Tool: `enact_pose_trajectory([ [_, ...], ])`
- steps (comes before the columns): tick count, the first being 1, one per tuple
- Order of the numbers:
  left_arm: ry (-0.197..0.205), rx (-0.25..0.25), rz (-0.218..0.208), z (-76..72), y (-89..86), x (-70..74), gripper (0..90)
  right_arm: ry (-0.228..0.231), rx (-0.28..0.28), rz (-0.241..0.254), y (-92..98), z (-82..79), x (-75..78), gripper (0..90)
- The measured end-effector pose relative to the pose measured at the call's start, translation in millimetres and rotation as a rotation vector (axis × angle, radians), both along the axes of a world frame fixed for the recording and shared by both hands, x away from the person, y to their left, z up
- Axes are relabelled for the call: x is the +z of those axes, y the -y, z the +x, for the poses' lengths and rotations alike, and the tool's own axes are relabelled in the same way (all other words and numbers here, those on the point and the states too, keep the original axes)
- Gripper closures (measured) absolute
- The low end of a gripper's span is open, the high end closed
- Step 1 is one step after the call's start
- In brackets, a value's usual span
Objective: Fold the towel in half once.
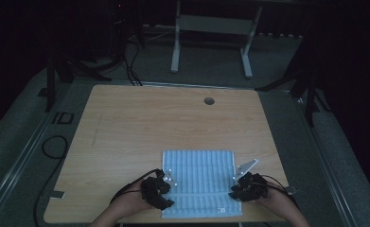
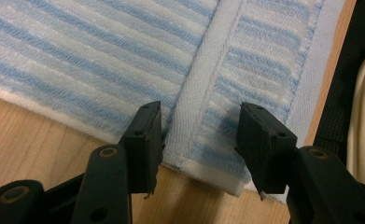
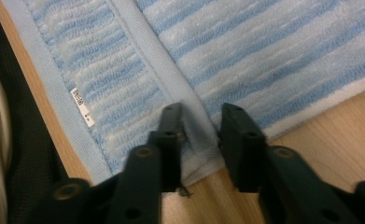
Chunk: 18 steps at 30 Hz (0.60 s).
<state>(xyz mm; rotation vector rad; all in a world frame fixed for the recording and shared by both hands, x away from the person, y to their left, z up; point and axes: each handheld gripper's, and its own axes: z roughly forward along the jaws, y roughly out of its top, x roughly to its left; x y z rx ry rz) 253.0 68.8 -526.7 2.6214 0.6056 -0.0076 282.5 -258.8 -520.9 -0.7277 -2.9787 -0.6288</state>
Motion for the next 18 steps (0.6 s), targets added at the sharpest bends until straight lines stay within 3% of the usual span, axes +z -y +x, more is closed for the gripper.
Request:
enact_pose_trajectory([
  [1, 0.015, -0.001, 0.006, -0.3, 0.4, 0.2, 53.8, 0.003, 0.011, -0.003, -0.8, -1.0, 1.1, 78.6],
  [2, 0.026, 0.002, 0.008, -0.6, 0.5, 0.5, 62.5, 0.036, 0.038, -0.014, -3.2, -3.6, 3.9, 81.2],
  [3, 0.034, 0.007, 0.000, -0.9, 0.2, 1.6, 62.5, 0.036, 0.038, -0.014, -3.2, -3.6, 3.9, 81.2],
  [5, 0.034, 0.014, -0.026, -0.4, -0.7, 5.2, 75.8, 0.066, 0.034, 0.008, -2.8, -3.8, 12.3, 82.6],
  [7, 0.057, 0.023, -0.040, 0.6, -1.8, 9.8, 76.5, 0.067, 0.028, 0.017, -2.0, -3.5, 15.4, 82.6],
  [9, 0.076, 0.038, -0.058, 2.8, -3.2, 15.0, 81.5, 0.116, 0.005, 0.058, 1.9, -0.4, 30.7, 82.7],
  [10, 0.085, 0.049, -0.065, 3.7, -4.1, 17.4, 81.5, 0.116, 0.005, 0.058, 1.9, -0.4, 30.7, 82.7],
  [11, 0.122, 0.055, -0.091, 3.8, -7.9, 27.1, 82.0, 0.149, -0.007, 0.078, 3.6, -0.1, 39.6, 82.7],
  [13, 0.132, 0.060, -0.105, 2.8, -10.2, 33.1, 82.0, 0.161, -0.006, 0.091, 4.9, -1.0, 44.9, 82.7],
  [16, 0.119, 0.004, -0.143, -9.2, -15.8, 52.0, 81.1, 0.189, 0.005, 0.116, 9.6, -13.3, 61.2, 82.6],
  [17, 0.073, -0.041, -0.170, -13.4, -18.0, 56.5, 75.7, 0.164, 0.052, 0.119, 12.4, -25.8, 66.1, 81.4],
  [18, 0.036, -0.073, -0.190, -16.8, -19.3, 59.0, 75.7, 0.164, 0.052, 0.119, 12.4, -25.8, 66.1, 81.4],
])
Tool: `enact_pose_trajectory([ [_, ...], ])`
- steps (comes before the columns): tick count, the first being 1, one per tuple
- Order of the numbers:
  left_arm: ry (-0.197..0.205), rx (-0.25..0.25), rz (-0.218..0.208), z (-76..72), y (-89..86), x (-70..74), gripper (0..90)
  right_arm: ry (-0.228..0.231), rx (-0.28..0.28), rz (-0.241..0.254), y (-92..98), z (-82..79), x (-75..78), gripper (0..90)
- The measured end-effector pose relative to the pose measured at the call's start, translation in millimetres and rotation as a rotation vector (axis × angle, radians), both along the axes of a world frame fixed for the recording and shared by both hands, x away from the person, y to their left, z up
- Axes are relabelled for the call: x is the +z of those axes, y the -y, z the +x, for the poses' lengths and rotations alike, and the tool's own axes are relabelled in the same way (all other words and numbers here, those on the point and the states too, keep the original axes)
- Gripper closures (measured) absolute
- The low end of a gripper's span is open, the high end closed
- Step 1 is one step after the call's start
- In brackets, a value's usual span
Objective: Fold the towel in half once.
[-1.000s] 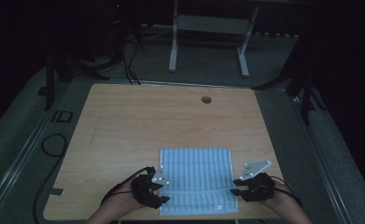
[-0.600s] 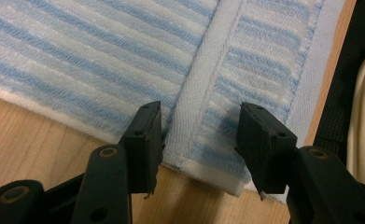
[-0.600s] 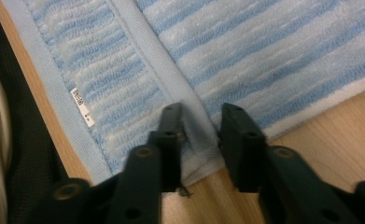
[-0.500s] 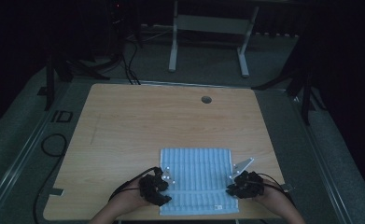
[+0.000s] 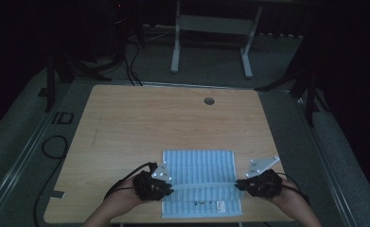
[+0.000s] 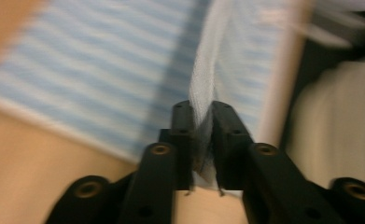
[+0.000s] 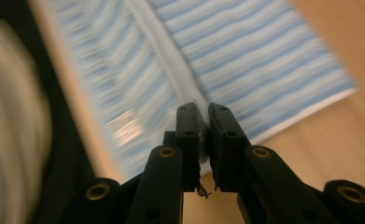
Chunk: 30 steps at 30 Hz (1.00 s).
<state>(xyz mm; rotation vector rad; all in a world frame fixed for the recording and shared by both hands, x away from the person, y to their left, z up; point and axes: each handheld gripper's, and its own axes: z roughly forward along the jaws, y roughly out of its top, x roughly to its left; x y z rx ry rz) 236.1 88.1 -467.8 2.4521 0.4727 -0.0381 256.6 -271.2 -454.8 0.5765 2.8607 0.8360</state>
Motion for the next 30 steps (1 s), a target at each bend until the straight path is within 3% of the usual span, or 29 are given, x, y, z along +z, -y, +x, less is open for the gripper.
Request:
enact_pose_trajectory([
  [1, -0.032, -0.048, -0.012, -7.0, -1.9, 4.0, 69.1, -0.015, 0.032, 0.000, 1.4, -5.4, 0.7, 78.7],
  [2, -0.037, -0.056, -0.015, -9.5, -2.8, 5.4, 59.6, -0.073, 0.097, 0.011, 4.2, -14.9, -0.3, 73.2],
  [3, -0.031, -0.055, -0.017, -12.0, -4.0, 6.9, 57.2, -0.069, 0.115, 0.005, 5.1, -19.5, -1.2, 71.6],
  [5, -0.023, -0.047, -0.027, -11.5, -5.5, 6.2, 53.5, -0.050, 0.092, -0.004, 7.6, -22.4, -3.7, 69.2],
  [6, -0.020, -0.022, -0.021, -7.6, -6.0, 4.0, 53.5, -0.058, 0.036, 0.001, 10.7, -14.5, -8.1, 69.9],
  [9, -0.039, -0.004, -0.035, -0.7, -4.3, -2.5, 53.4, -0.058, 0.015, 0.016, 10.8, -7.7, -11.3, 69.8],
  [11, 0.010, 0.029, 0.047, 5.7, 2.4, -12.4, 52.2, -0.037, -0.036, -0.003, 5.6, 5.9, -18.7, 67.4],
  [17, 0.007, 0.056, 0.100, 21.5, 13.7, -32.6, 52.0, -0.039, -0.032, -0.017, -7.2, 23.3, -29.4, 65.7],
  [18, 0.023, 0.062, 0.129, 24.7, 16.2, -36.6, 52.0, -0.033, -0.029, -0.025, -9.4, 25.5, -31.1, 65.7],
  [22, 0.010, 0.071, 0.150, 33.3, 18.7, -46.6, 49.4, -0.035, -0.021, -0.043, -19.8, 40.8, -42.9, 64.7],
  [30, -0.014, 0.081, 0.152, 44.7, 18.9, -61.8, 49.7, -0.045, 0.001, -0.074, -26.0, 49.7, -62.0, 59.6],
])
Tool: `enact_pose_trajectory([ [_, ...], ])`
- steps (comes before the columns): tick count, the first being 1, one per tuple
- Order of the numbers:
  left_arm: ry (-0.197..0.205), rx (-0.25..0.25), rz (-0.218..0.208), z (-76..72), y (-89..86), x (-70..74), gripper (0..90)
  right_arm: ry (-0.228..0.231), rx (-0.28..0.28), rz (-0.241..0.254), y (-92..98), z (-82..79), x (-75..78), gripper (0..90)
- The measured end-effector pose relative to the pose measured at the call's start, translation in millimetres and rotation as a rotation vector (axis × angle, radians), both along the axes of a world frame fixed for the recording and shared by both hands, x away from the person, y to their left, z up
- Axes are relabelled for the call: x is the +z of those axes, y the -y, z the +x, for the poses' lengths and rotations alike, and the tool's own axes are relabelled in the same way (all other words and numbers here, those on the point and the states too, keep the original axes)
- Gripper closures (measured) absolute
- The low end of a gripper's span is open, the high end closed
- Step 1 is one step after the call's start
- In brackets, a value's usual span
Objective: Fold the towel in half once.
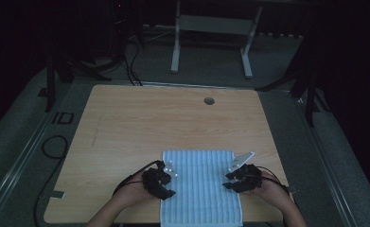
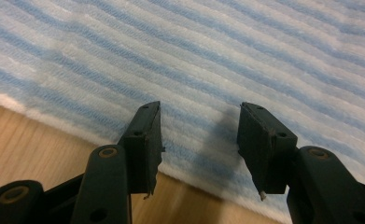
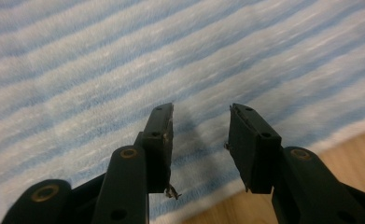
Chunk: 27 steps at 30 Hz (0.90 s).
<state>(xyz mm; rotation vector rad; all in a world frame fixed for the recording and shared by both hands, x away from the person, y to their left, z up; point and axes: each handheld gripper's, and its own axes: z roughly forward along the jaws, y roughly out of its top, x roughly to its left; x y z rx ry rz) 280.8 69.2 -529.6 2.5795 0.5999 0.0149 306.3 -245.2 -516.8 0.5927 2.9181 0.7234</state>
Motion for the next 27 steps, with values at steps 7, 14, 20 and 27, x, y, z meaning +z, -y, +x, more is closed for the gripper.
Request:
enact_pose_trajectory([
  [7, 0.008, 0.011, -0.002, 11.3, -0.3, 0.0, 50.0, -0.003, 0.010, -0.023, -6.0, 13.8, -9.2, 59.8],
  [14, 0.009, 0.020, -0.005, 24.4, -0.6, -0.1, 49.9, -0.011, -0.018, -0.012, -5.4, 32.2, -9.6, 59.0],
  [20, 0.009, 0.041, 0.002, 40.2, -1.1, 0.2, 49.9, -0.019, -0.045, 0.006, -5.4, 45.1, -10.4, 58.9],
  [27, 0.046, 0.078, -0.004, 50.6, -5.8, 18.7, 49.7, -0.024, -0.063, 0.091, 4.7, 52.4, 3.4, 55.0],
])
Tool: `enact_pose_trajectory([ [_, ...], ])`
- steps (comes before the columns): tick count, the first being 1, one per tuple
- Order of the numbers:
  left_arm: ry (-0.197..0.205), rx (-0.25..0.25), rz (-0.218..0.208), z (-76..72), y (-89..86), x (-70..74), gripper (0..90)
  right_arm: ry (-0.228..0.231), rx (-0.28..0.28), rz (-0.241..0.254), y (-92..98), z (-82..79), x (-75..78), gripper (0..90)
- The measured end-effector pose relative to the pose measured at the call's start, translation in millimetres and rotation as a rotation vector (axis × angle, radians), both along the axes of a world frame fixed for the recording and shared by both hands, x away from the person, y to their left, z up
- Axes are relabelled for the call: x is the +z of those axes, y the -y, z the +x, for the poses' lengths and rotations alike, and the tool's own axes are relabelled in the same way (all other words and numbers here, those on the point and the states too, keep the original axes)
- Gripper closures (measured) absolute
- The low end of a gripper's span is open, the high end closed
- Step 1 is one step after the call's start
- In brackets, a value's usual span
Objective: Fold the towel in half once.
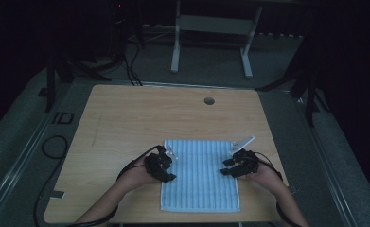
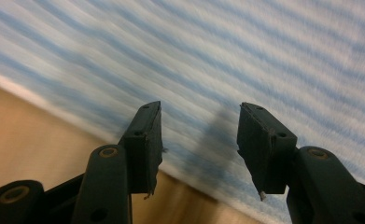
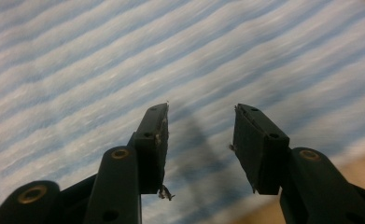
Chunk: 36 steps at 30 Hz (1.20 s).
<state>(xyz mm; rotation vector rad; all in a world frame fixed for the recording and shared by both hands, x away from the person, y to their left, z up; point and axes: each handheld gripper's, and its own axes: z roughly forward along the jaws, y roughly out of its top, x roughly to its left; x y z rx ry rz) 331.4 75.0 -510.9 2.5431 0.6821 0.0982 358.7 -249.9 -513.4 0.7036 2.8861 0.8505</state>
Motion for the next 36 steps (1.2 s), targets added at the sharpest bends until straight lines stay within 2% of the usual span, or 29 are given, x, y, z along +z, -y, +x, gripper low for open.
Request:
enact_pose_trajectory([
  [2, 0.024, 0.027, -0.008, 7.8, -3.7, 9.6, 46.8, 0.043, -0.019, -0.053, 1.7, 6.9, 8.7, 55.0],
  [5, 0.037, 0.061, -0.023, 27.7, -10.7, 20.0, 44.6, 0.072, -0.047, -0.063, 6.2, 22.2, 20.3, 55.4],
  [7, 0.052, 0.088, -0.039, 44.5, -14.9, 20.6, 44.7, 0.084, -0.080, -0.075, 9.1, 36.1, 26.7, 55.6],
  [8, 0.075, 0.102, -0.059, 51.2, -16.6, 20.0, 44.6, 0.084, -0.093, -0.080, 10.3, 42.7, 27.9, 55.6],
  [10, 0.075, 0.112, -0.118, 65.6, -21.8, 17.7, 44.8, 0.075, -0.121, -0.084, 12.0, 56.0, 27.3, 55.6],
  [13, 0.058, 0.154, -0.087, 86.0, -23.9, 10.2, 45.0, 0.058, -0.158, -0.121, 11.5, 74.5, 20.6, 55.7],
  [14, 0.045, 0.157, -0.085, 91.5, -23.9, 7.3, 45.0, 0.048, -0.163, -0.130, 11.1, 79.9, 17.7, 55.7],
  [17, 0.029, 0.158, -0.046, 102.7, -21.9, -1.0, 45.0, 0.016, -0.174, -0.141, 11.0, 91.6, 9.4, 55.8],
  [20, 0.001, 0.146, -0.058, 109.5, -20.4, -8.2, 46.4, -0.005, -0.185, -0.160, 9.7, 97.9, 1.6, 55.8],
  [22, 0.000, 0.145, -0.038, 112.4, -19.0, -12.5, 47.7, -0.018, -0.176, -0.194, 6.4, 100.0, -4.4, 55.9],
  [24, -0.031, 0.144, -0.036, 115.9, -17.4, -17.3, 51.4, -0.035, -0.169, -0.196, 4.4, 101.5, -7.4, 60.3],
  [25, -0.028, 0.134, -0.028, 116.4, -16.4, -18.8, 53.8, -0.043, -0.165, -0.192, 3.4, 102.3, -7.6, 62.7],
  [27, -0.036, 0.119, -0.033, 116.0, -14.5, -21.2, 60.8, -0.054, -0.157, -0.190, 1.9, 103.7, -7.2, 70.6],
  [29, -0.056, 0.117, -0.048, 116.2, -13.6, -20.1, 74.8, -0.059, -0.141, -0.193, -0.2, 103.2, -7.4, 79.7],
  [30, -0.041, 0.125, -0.056, 115.4, -12.9, -18.4, 83.0, -0.054, -0.129, -0.202, -1.9, 102.5, -6.7, 83.2],
  [31, -0.036, 0.128, -0.057, 114.9, -12.8, -16.4, 85.5, -0.040, -0.131, -0.213, -3.4, 101.6, -5.5, 84.5],
  [34, 0.007, 0.130, -0.065, 111.9, -14.9, -5.8, 86.8, -0.017, -0.139, -0.202, -2.4, 101.7, -1.4, 85.4],
  [36, 0.032, 0.122, -0.090, 106.3, -17.6, 5.0, 86.8, -0.004, -0.154, -0.181, 0.2, 100.7, 5.4, 85.4],
])
